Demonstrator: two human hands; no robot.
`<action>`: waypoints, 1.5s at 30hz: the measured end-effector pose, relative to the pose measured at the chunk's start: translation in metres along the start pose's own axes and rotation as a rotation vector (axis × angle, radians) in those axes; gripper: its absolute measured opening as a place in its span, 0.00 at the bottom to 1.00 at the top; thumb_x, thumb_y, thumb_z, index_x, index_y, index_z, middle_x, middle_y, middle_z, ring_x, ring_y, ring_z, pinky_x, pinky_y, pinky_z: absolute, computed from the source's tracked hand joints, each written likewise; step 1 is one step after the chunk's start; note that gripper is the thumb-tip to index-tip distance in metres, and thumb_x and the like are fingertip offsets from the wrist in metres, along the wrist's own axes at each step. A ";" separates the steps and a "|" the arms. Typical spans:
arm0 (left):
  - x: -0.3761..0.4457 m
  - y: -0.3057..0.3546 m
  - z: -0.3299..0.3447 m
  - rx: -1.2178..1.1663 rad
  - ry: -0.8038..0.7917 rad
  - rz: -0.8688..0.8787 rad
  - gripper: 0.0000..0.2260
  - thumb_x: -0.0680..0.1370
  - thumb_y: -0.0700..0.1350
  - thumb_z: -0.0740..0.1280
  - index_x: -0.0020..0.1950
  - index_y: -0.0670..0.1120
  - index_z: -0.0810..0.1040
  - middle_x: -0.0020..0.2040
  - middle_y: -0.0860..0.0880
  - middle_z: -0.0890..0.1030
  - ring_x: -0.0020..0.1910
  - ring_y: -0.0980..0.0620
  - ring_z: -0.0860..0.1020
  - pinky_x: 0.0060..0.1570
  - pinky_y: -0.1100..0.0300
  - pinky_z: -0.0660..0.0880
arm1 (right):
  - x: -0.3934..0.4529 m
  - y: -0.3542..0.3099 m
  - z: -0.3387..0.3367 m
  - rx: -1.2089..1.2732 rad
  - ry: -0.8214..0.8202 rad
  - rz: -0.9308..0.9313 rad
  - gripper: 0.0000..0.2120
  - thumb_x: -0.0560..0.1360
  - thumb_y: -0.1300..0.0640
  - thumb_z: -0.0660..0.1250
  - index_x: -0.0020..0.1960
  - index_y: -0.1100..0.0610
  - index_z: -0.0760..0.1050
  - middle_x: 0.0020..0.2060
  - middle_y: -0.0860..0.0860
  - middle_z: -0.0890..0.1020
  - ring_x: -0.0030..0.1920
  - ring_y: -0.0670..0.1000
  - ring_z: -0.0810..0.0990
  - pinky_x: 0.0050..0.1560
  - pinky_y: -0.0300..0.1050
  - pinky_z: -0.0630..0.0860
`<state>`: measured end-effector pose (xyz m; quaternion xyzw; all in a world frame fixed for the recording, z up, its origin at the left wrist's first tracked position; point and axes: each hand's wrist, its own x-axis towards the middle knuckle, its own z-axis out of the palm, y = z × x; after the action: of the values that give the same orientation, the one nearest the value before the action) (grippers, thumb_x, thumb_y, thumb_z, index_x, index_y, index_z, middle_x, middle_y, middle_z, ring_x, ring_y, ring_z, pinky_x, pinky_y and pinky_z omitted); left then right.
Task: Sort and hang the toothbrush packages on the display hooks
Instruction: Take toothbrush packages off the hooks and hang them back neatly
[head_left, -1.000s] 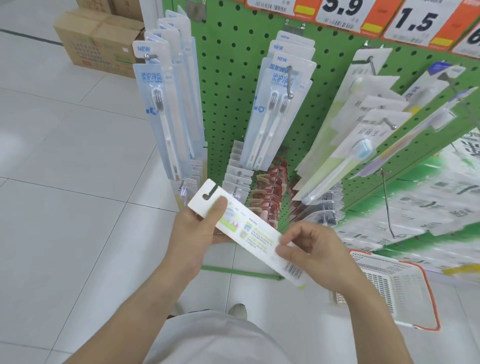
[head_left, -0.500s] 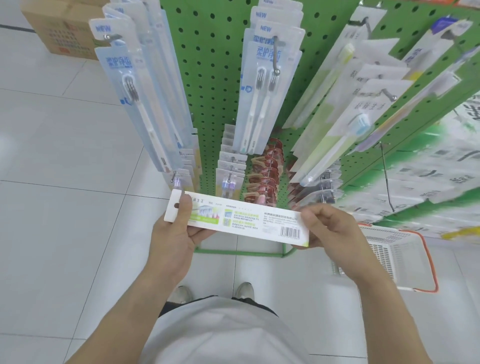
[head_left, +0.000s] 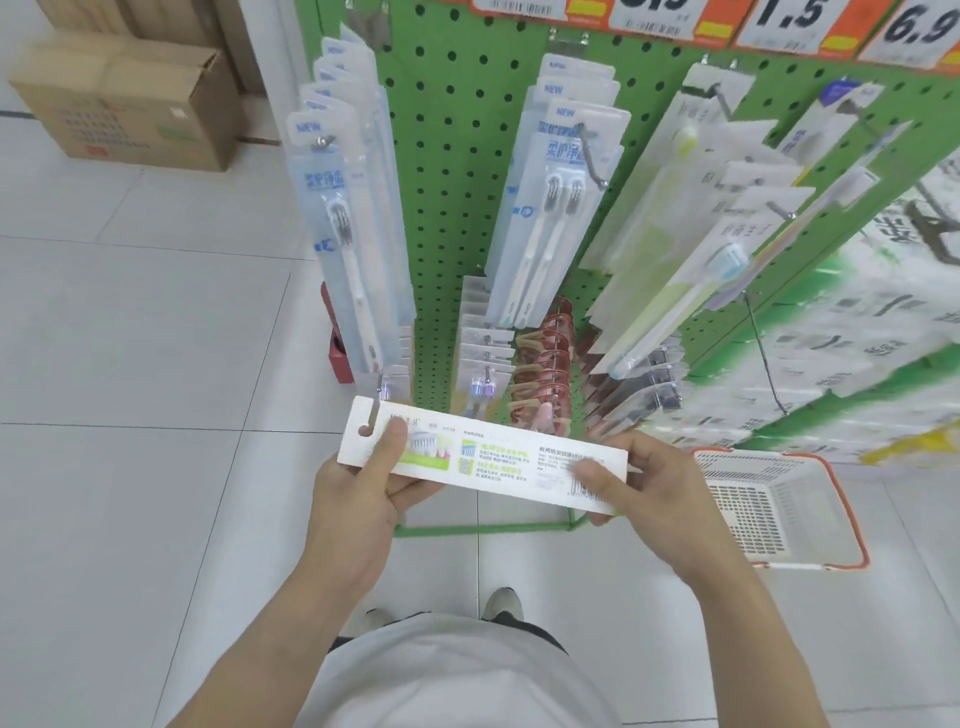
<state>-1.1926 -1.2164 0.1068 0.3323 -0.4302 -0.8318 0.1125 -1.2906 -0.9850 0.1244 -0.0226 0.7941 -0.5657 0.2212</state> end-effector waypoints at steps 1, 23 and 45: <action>-0.001 0.004 -0.006 -0.013 0.010 -0.014 0.12 0.82 0.46 0.63 0.57 0.38 0.80 0.51 0.40 0.86 0.49 0.43 0.86 0.42 0.56 0.83 | -0.003 -0.002 0.006 0.013 -0.005 0.002 0.10 0.73 0.58 0.75 0.49 0.64 0.80 0.41 0.56 0.87 0.32 0.50 0.82 0.33 0.39 0.78; -0.021 0.023 -0.050 -0.140 -0.004 -0.235 0.13 0.83 0.48 0.64 0.56 0.38 0.79 0.50 0.39 0.86 0.47 0.45 0.87 0.42 0.55 0.84 | -0.073 0.039 0.134 -0.966 0.260 -0.563 0.24 0.76 0.62 0.60 0.72 0.58 0.72 0.72 0.59 0.73 0.75 0.60 0.69 0.71 0.67 0.68; -0.057 -0.004 0.146 0.520 -0.402 0.474 0.14 0.74 0.43 0.76 0.56 0.50 0.77 0.52 0.53 0.86 0.52 0.53 0.85 0.52 0.56 0.79 | -0.047 0.033 -0.035 0.341 -0.146 -0.269 0.11 0.79 0.62 0.65 0.58 0.55 0.81 0.49 0.64 0.85 0.49 0.58 0.83 0.52 0.60 0.77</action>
<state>-1.2443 -1.0935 0.1888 0.0723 -0.7045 -0.6945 0.1271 -1.2546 -0.9291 0.1187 -0.1314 0.6586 -0.7130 0.2014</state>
